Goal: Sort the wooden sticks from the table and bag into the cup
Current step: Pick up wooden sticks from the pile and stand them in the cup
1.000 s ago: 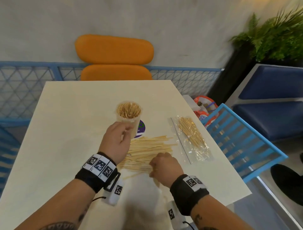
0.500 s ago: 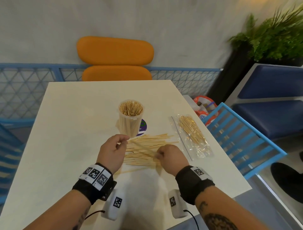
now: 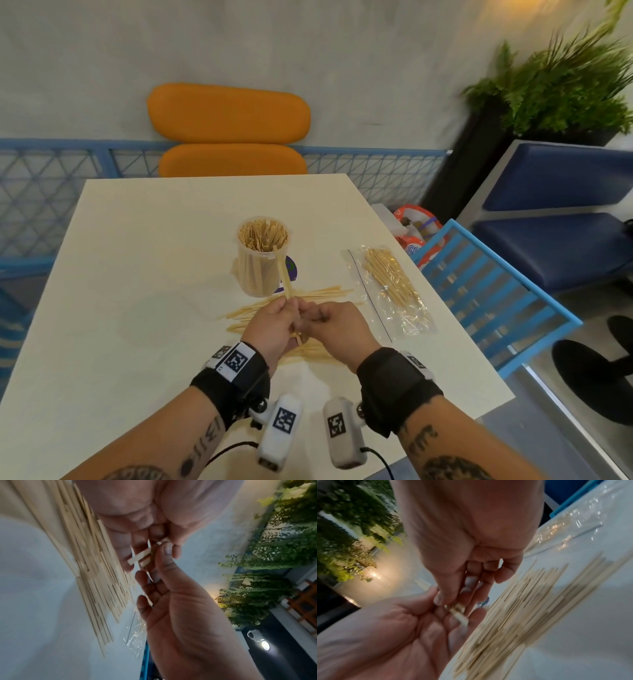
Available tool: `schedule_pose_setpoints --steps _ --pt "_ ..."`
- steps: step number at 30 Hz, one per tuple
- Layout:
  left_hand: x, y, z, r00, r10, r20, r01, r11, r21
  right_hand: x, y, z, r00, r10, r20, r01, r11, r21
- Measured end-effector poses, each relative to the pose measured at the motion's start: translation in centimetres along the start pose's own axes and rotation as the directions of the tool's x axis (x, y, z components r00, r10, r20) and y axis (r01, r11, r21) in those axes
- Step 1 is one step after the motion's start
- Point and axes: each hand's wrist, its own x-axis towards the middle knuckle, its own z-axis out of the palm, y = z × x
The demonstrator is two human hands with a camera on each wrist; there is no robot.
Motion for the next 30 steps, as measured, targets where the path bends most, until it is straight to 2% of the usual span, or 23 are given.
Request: schedule_pose_setpoints --steps 1,3,5,7,9,11,14,17,18,19,21,24,26,27,30 --pt "0.1 0.0 -0.2 1.000 0.003 -0.020 -0.003 0.999 0.033 0.1 0.0 -0.2 1.000 -0.014 -0.014 0.014 0.999 -0.032" --pt "0.1 -0.1 -0.4 0.999 -0.005 -0.049 0.011 0.992 0.128 0.4 -0.3 -0.7 0.990 -0.062 -0.125 0.047 0.992 -0.116" --pt "-0.1 -0.3 -0.5 0.999 -0.024 -0.021 0.028 0.974 0.224 0.9 -0.8 -1.0 0.974 -0.134 -0.183 0.114 0.986 -0.118" --pt "-0.3 -0.7 -0.6 0.997 -0.050 0.061 0.028 0.947 0.319 1.5 -1.4 -1.1 0.973 -0.172 -0.154 0.158 0.983 -0.095" --pt "-0.4 -1.1 -0.7 0.988 -0.086 0.132 0.033 0.931 0.363 2.1 -1.6 -1.0 0.979 -0.169 -0.117 0.150 0.976 -0.156" --pt "-0.4 -1.3 -0.7 0.983 -0.107 0.151 0.046 0.933 0.356 2.6 -1.2 -0.6 0.983 -0.146 -0.110 0.121 0.970 -0.209" --pt "-0.2 -1.5 -0.9 0.986 -0.116 0.119 0.072 0.944 0.323 2.8 -0.3 0.1 0.992 -0.119 -0.052 0.105 0.970 -0.219" --pt "0.1 -1.6 -1.7 0.986 -0.151 0.071 0.128 0.957 0.260 3.3 0.0 0.3 0.999 -0.040 -0.015 0.040 0.999 0.003" --pt "0.2 -1.5 -2.1 0.986 -0.159 0.045 0.145 0.962 0.230 3.7 0.3 0.3 1.000 -0.013 -0.013 0.013 1.000 0.022" --pt "0.4 -1.5 -2.6 0.986 -0.164 0.017 0.157 0.967 0.201 4.2 0.6 0.2 1.000 -0.018 -0.017 0.017 0.999 -0.049" --pt "0.7 -1.4 -3.4 0.985 -0.165 -0.041 0.170 0.971 0.166 5.2 1.6 0.0 0.998 -0.050 0.030 0.057 0.920 -0.387" --pt "1.1 -1.5 -4.3 0.982 -0.152 -0.110 0.166 0.977 0.131 6.1 2.4 0.6 0.982 -0.045 0.183 0.165 0.671 -0.723" --pt "1.3 -1.6 -4.5 0.978 -0.152 -0.142 0.167 0.981 0.097 6.5 2.7 1.4 0.970 -0.057 0.237 0.234 0.483 -0.844" --pt "1.4 -1.7 -4.7 0.976 -0.155 -0.153 0.170 0.981 0.090 6.6 2.8 1.6 0.967 -0.067 0.247 0.252 0.418 -0.873" --pt "1.6 -1.9 -5.0 0.974 -0.145 -0.177 0.163 0.982 0.094 7.0 3.0 1.9 0.962 -0.090 0.257 0.273 0.348 -0.897"
